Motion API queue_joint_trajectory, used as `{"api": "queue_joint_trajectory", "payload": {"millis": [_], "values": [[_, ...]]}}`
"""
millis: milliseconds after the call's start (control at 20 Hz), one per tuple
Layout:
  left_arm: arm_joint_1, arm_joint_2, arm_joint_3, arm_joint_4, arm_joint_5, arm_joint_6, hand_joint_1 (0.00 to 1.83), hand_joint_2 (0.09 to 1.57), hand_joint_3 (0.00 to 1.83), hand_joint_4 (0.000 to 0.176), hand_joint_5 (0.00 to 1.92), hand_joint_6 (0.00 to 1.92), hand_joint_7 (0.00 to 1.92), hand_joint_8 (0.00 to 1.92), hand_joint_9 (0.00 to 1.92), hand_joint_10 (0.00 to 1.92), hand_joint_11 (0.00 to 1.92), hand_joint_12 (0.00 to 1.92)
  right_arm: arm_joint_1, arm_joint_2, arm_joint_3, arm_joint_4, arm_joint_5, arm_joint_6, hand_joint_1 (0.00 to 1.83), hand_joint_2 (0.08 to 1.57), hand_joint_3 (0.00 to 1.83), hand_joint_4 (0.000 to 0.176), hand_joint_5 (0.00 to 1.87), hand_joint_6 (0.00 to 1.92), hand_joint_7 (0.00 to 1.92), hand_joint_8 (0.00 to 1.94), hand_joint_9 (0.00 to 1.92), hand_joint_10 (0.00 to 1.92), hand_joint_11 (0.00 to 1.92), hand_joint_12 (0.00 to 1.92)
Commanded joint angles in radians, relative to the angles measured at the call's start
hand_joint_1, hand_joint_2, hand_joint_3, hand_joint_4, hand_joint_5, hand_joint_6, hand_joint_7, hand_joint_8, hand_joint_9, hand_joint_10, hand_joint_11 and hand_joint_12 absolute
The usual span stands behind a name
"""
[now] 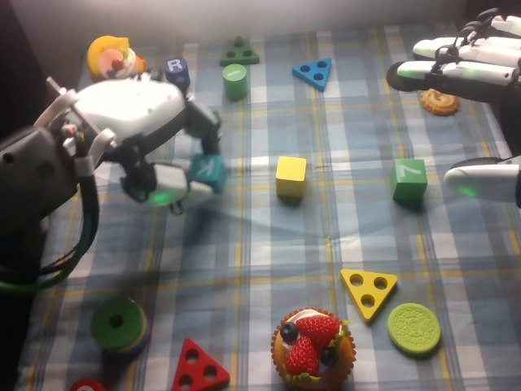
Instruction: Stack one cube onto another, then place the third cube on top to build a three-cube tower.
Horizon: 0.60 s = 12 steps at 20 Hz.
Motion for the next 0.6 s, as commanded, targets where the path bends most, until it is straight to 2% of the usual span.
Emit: {"api": "queue_joint_trajectory", "payload": {"millis": [0, 50, 100, 150, 200, 250, 300, 400, 550], "values": [[-0.023, 0.0, -0.005, 0.056, -0.123, -0.032, 1.04, 1.12, 0.0, 0.116, 0.98, 0.98, 0.68, 0.0, 0.51, 0.0, 0.13, 0.4, 0.006, -0.002, 0.003, 0.027, 0.117, 0.008, 0.21, 1.17, 0.0, 0.041, 0.24, 0.0, 0.21, 0.0, 0.25, 0.0, 0.0, 1.08], [-0.036, -0.005, -0.009, 0.089, -0.128, -0.058, 1.03, 1.11, 0.0, 0.139, 0.99, 0.96, 0.67, 0.0, 0.5, 0.0, 0.13, 0.39, 0.006, -0.002, 0.003, 0.027, 0.117, 0.008, 0.21, 1.18, 0.0, 0.041, 0.25, 0.0, 0.22, 0.0, 0.26, 0.0, 0.0, 1.04], [-0.05, -0.013, -0.01, 0.112, -0.134, -0.074, 1.03, 1.11, 0.0, 0.161, 0.99, 0.95, 0.66, 0.0, 0.5, 0.0, 0.13, 0.39, 0.006, -0.002, 0.004, 0.027, 0.117, 0.008, 0.19, 1.18, 0.0, 0.033, 0.25, 0.0, 0.21, 0.0, 0.26, 0.0, 0.0, 1.04], [-0.064, -0.026, -0.01, 0.128, -0.143, -0.08, 1.04, 1.1, 0.0, 0.152, 1.01, 0.93, 0.65, 0.0, 0.49, 0.0, 0.13, 0.39, 0.006, -0.002, 0.004, 0.027, 0.117, 0.008, 0.2, 1.18, 0.0, 0.031, 0.25, 0.0, 0.21, 0.0, 0.25, 0.0, 0.0, 1.03], [-0.072, -0.038, -0.01, 0.136, -0.152, -0.08, 1.03, 1.1, 0.0, 0.17, 0.99, 0.95, 0.63, 0.0, 0.47, 0.0, 0.11, 0.39, 0.006, -0.002, 0.005, 0.027, 0.117, 0.008, 0.2, 1.19, 0.0, 0.029, 0.25, 0.0, 0.21, 0.0, 0.24, 0.0, 0.0, 1.0], [-0.079, -0.051, -0.009, 0.143, -0.157, -0.08, 1.02, 1.11, 0.0, 0.175, 0.97, 0.98, 0.61, 0.0, 0.46, 0.0, 0.1, 0.4, 0.007, -0.003, 0.005, 0.027, 0.117, 0.008, 0.19, 1.19, 0.0, 0.028, 0.24, 0.0, 0.2, 0.0, 0.23, 0.0, 0.0, 0.99], [-0.084, -0.064, -0.004, 0.145, -0.157, -0.08, 1.02, 1.11, 0.0, 0.175, 0.97, 0.99, 0.6, 0.0, 0.46, 0.0, 0.1, 0.4, 0.007, -0.004, 0.006, 0.027, 0.117, 0.008, 0.2, 1.2, 0.0, 0.015, 0.24, 0.0, 0.19, 0.0, 0.23, 0.0, 0.0, 0.99], [-0.091, -0.091, 0.013, 0.144, -0.144, -0.08, 1.02, 1.11, 0.0, 0.176, 0.98, 0.97, 0.61, 0.0, 0.45, 0.0, 0.01, 0.65, 0.008, -0.006, 0.007, 0.026, 0.117, 0.008, 0.22, 1.2, 0.0, 0.007, 0.26, 0.01, 0.2, 0.01, 0.23, 0.0, 0.0, 0.96], [-0.093, -0.115, 0.035, 0.127, -0.115, -0.08, 1.02, 1.11, 0.0, 0.176, 0.98, 0.97, 0.6, 0.0, 0.43, 0.0, 0.0, 0.66, 0.01, -0.008, 0.008, 0.023, 0.117, 0.008, 0.2, 1.21, 0.0, 0.002, 0.26, 0.0, 0.21, 0.0, 0.25, 0.01, 0.0, 1.0]]}}
